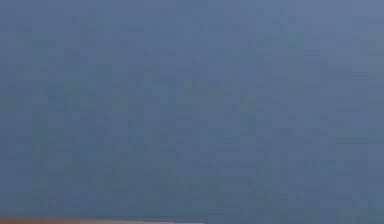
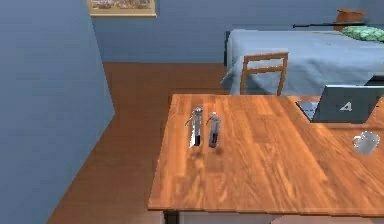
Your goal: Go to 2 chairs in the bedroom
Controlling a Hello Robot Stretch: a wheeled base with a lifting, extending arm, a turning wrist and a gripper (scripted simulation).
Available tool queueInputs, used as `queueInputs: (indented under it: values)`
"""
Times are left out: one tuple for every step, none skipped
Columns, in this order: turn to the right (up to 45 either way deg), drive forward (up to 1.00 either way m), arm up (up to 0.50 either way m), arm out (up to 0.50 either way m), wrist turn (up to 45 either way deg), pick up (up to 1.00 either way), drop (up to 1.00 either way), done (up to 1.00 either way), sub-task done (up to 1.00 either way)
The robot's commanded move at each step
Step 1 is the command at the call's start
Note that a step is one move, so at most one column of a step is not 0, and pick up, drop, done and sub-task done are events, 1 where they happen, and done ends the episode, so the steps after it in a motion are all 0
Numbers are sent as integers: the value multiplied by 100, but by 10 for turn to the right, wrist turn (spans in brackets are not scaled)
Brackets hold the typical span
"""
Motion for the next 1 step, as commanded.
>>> queueInputs:
  values:
    - [0,15,0,0,0,0,0,0,0]
